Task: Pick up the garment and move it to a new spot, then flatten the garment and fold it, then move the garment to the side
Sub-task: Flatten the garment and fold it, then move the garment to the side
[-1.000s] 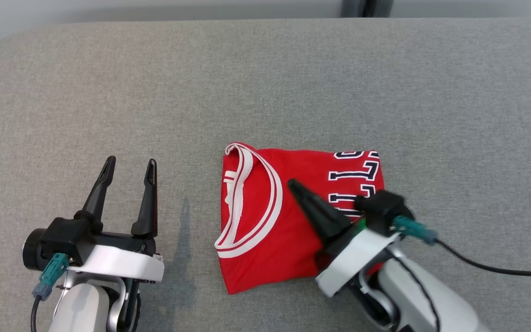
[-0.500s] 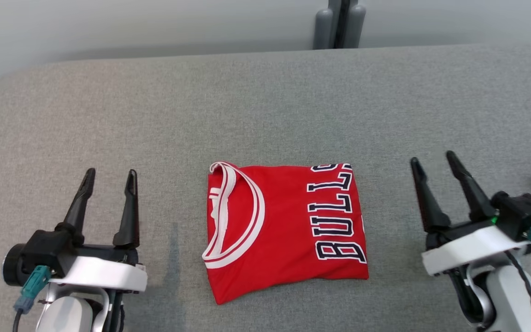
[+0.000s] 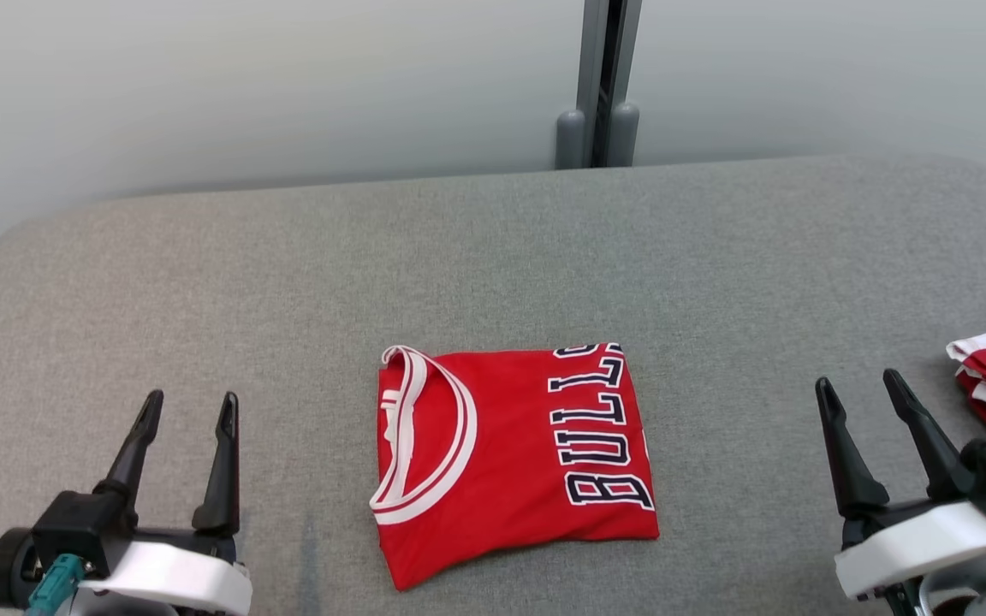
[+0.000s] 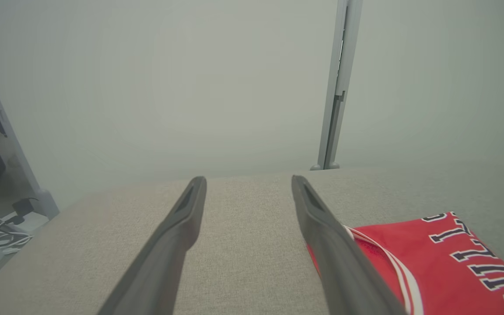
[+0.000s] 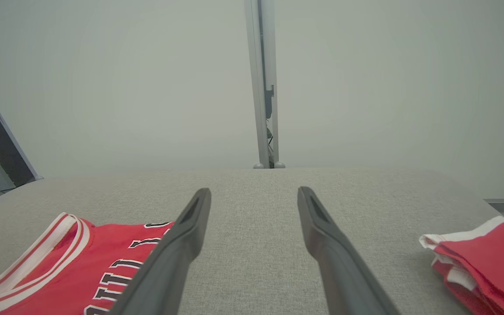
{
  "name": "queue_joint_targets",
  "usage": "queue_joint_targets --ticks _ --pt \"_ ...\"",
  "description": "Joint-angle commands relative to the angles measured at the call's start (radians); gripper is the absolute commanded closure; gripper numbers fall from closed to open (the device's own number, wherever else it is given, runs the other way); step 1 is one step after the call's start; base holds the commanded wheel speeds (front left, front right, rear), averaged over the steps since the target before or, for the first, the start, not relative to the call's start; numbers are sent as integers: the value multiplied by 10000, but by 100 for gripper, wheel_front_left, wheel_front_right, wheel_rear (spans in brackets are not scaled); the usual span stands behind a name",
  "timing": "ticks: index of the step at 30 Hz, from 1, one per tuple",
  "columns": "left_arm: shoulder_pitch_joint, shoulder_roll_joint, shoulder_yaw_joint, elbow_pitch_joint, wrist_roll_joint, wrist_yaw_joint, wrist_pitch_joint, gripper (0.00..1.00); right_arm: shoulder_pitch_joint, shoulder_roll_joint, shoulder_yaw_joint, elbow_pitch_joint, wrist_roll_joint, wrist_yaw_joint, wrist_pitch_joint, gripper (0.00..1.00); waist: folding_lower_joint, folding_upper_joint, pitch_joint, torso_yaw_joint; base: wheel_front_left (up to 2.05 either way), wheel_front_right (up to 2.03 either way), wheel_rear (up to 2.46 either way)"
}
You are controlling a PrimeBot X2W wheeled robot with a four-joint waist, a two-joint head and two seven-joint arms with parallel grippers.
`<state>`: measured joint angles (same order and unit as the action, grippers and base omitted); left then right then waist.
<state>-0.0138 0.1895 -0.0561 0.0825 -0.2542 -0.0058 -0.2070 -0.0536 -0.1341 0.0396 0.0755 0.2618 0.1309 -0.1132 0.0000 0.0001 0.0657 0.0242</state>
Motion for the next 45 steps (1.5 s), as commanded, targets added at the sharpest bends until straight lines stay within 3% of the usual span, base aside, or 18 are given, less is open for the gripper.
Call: queue_joint_targets --ticks 1,17,45 --pt "188 71 -13 -78 12 80 47 0 243 -6 -87 -160 -34 -5 92 0 0 -1 -247 -63 0 0 0" --pt "1256 165 -92 -707 -142 332 598 0 1683 250 -764 -1406 -388 -5 989 0 0 -1 -920 -62 0 0 0" --pt "1146 309 -168 -938 -325 542 706 0 1686 492 -855 -1459 -441 -5 1028 0 0 -1 -806 -37 0 0 0"
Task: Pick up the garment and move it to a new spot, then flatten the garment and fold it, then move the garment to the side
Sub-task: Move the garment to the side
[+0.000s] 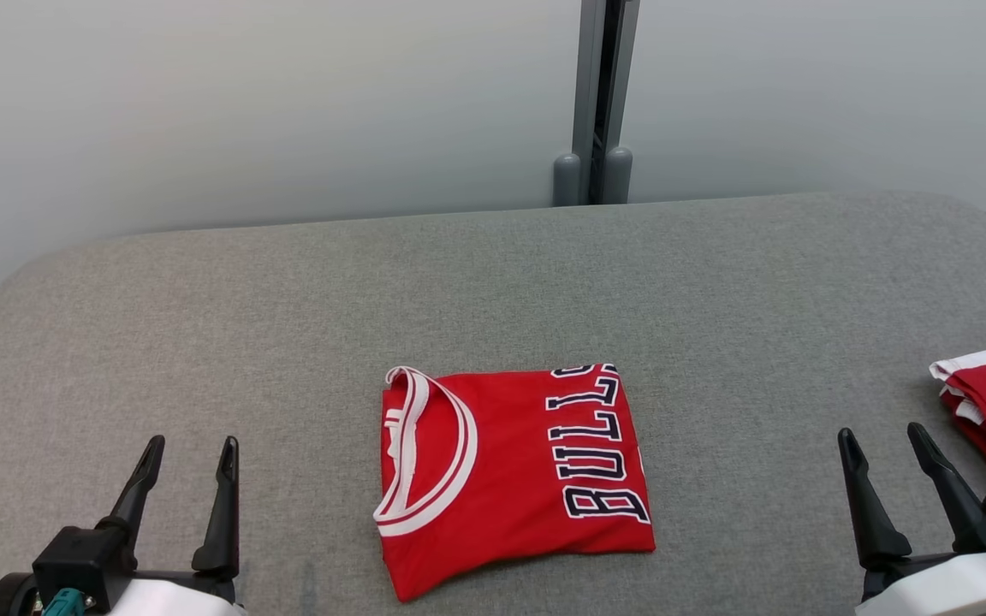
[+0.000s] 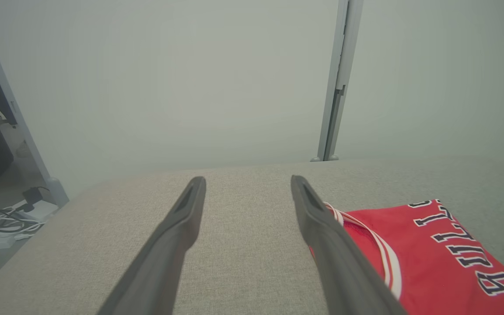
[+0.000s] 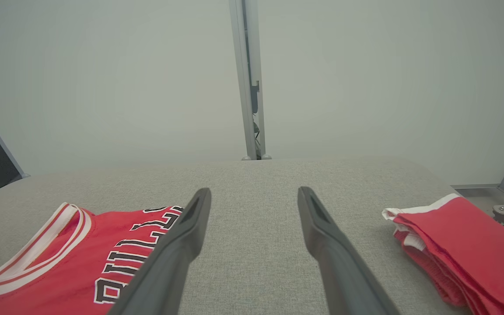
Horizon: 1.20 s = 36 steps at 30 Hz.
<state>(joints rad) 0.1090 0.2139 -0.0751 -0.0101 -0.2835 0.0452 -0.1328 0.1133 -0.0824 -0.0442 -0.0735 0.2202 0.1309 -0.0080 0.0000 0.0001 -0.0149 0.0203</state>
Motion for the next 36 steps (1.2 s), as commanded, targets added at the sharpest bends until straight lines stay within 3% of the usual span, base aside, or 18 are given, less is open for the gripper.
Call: queue_joint_targets --ticks 1,9,14,22,34,35,36 --pt "-97 67 15 -4 -39 40 -39 0 11 -29 -23 36 -28 -5 -27 0 0 -1 0 10 0 0 0" --pt "-441 30 -91 -27 -111 -19 -102 0 -337 -132 -208 160 -121 -5 50 0 0 -1 304 388 0 0 0" --pt "-869 -54 -188 35 -153 -68 -288 0 -990 -268 153 862 -87 -5 138 0 0 -1 841 804 0 0 0" --pt "-1835 -280 -410 473 -247 -266 -774 0 -2416 -474 1414 3464 473 -5 -62 0 0 -1 1670 1744 0 0 0" --pt "-2494 -444 -517 922 -223 -389 -1137 0 -3613 -621 2342 6079 1115 -5 -27 0 0 -1 1954 2247 0 0 0" --pt "-2523 -454 -514 948 -223 -397 -1158 0 -3707 -654 2424 6245 1174 -5 0 22 0 -1 1971 2255 0 0 0" --pt "-2547 -461 -521 981 -226 -411 -1165 0 -3784 -678 2524 6394 1262 -5 49 58 0 -1 1985 2257 0 0 0"
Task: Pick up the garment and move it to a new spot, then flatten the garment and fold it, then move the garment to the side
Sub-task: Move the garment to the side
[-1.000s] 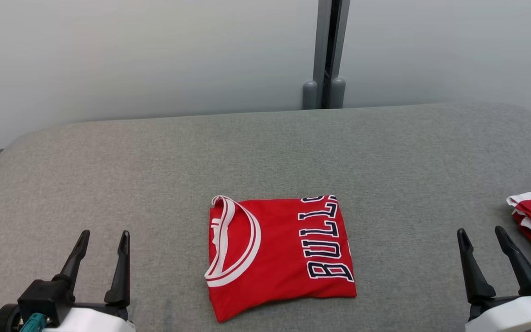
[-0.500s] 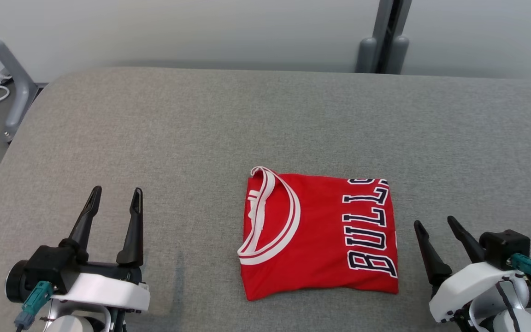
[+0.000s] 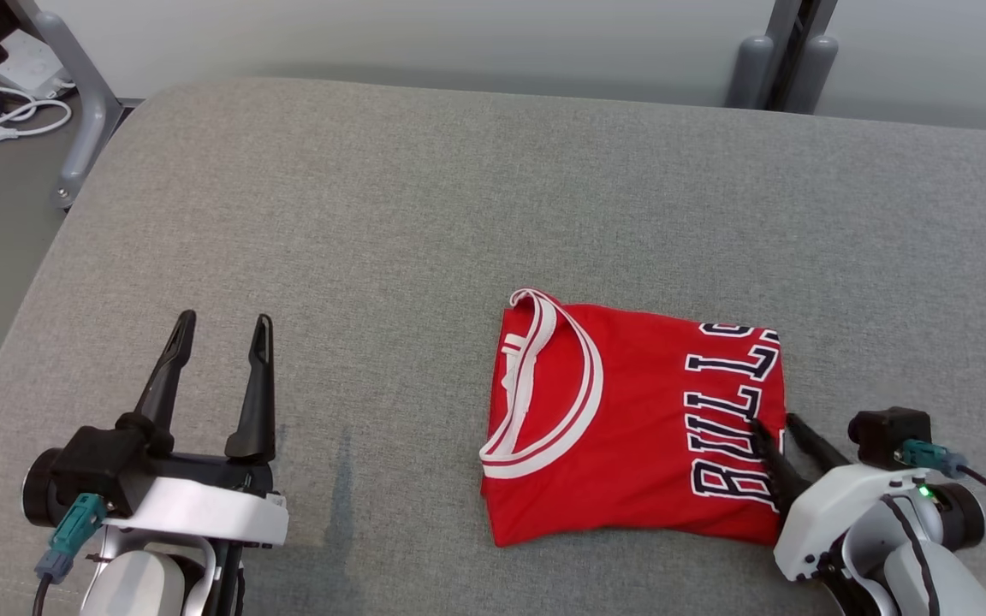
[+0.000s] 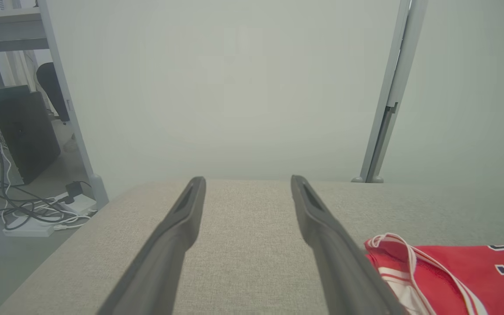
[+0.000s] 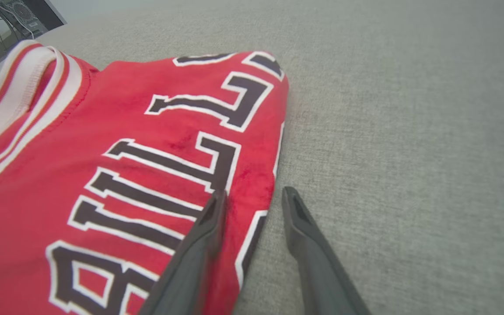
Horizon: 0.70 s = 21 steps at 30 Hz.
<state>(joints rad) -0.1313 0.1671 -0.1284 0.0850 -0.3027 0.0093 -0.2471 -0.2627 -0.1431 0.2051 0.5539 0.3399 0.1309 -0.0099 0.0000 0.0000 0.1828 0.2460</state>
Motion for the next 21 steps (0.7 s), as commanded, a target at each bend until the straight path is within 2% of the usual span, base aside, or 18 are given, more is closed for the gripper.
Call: queue_joint_targets --ticks 1,2,6,12,16,21 --pt "-170 -3 5 70 -42 -68 -48 0 -100 -91 155 242 158 -5 124 88 0 0 21 -7 0 0 0" --pt "-203 -6 5 105 -43 -61 -63 0 -189 -121 249 344 223 -5 110 100 0 0 36 -22 0 0 0" --pt "-250 -8 28 216 -42 -80 -113 0 -449 -331 537 464 423 -19 -90 100 0 0 51 -140 0 0 0" --pt "-182 156 90 199 16 -116 -141 0 -440 -709 1032 -60 347 -17 -514 100 0 0 56 -757 0 0 0" --pt "-153 244 135 87 5 -102 -152 0 -170 -1029 1132 -570 212 -15 -627 100 0 0 82 -1396 0 0 0" --pt "-204 420 139 -174 49 -89 -56 0 147 -1527 1045 -1600 -130 -14 -473 100 0 0 320 -2579 0 0 0"
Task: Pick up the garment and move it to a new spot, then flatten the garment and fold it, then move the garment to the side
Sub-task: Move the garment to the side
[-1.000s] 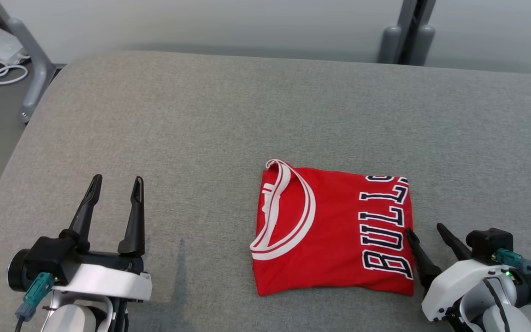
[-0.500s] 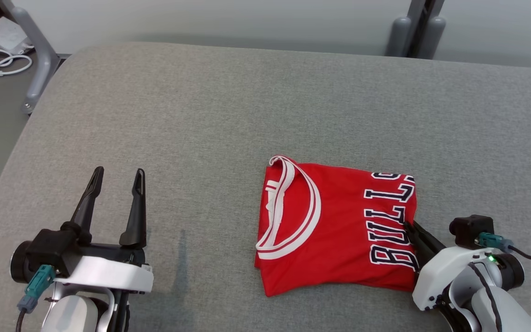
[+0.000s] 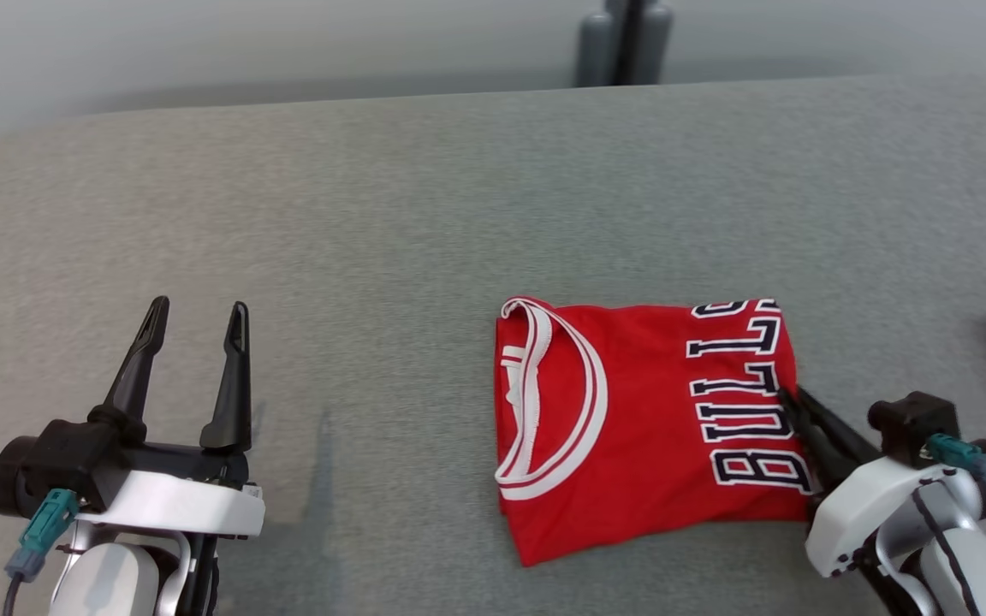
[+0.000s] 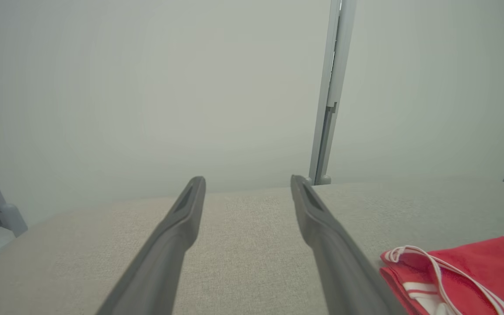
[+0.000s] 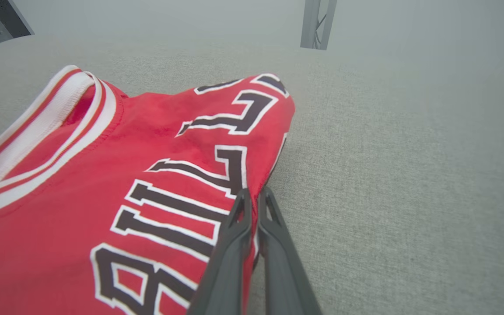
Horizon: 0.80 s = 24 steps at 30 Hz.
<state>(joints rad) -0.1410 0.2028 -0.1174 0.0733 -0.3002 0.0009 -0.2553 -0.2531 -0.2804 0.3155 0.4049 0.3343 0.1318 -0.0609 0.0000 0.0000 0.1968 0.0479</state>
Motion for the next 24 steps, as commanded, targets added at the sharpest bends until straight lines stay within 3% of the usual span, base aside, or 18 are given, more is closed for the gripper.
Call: queue_joint_targets --ticks 1,15,24 --pt "-149 96 3 -101 45 -23 43 0 118 -274 -99 -294 -177 -24 83 100 0 0 221 -782 0 0 0" --pt "-423 681 -22 -1171 278 80 682 0 -1116 -1903 -190 -1862 -712 -19 229 100 0 0 1227 -3346 0 0 0" --pt "-909 1087 -154 -1768 455 -48 1224 0 -2667 -2896 -585 -1068 -386 -17 -336 100 0 0 2134 -4126 0 0 0"
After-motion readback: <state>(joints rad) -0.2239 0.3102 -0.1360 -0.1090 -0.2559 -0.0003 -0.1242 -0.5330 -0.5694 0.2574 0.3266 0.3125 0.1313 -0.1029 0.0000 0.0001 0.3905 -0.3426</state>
